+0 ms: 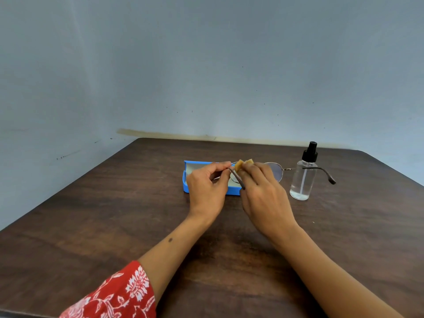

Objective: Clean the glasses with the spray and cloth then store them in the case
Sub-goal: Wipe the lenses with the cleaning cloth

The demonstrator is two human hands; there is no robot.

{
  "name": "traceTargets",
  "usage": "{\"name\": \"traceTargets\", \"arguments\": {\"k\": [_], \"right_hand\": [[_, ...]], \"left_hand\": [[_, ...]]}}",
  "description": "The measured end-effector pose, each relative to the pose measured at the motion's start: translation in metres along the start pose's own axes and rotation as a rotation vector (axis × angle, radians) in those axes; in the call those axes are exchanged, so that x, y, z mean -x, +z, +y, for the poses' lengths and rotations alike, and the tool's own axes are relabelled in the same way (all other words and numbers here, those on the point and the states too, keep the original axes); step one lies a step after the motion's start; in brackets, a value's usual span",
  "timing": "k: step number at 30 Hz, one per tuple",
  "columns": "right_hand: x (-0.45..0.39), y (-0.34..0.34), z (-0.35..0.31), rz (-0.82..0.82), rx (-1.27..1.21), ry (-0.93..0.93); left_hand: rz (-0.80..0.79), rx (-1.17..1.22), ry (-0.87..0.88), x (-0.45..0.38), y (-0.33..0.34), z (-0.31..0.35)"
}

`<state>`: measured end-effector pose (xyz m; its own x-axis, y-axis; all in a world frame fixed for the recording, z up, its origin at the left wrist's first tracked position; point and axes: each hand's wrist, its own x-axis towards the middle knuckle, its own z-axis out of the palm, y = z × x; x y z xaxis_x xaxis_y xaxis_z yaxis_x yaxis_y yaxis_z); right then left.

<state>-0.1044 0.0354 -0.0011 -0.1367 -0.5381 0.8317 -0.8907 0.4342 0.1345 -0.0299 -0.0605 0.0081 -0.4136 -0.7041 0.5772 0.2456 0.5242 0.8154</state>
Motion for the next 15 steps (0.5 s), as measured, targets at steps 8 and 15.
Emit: {"name": "traceTargets", "arguments": {"k": [8,15], "right_hand": [[0.0001,0.0017,-0.0006,-0.014,-0.036,-0.003],[0.0003,0.0054,-0.0027,-0.021,-0.024,0.018]], "left_hand": [[-0.001,-0.009,-0.002,-0.0011,0.0005,-0.0016],[0.019,-0.029,-0.006,-0.0023,0.0023,-0.0061]]}}
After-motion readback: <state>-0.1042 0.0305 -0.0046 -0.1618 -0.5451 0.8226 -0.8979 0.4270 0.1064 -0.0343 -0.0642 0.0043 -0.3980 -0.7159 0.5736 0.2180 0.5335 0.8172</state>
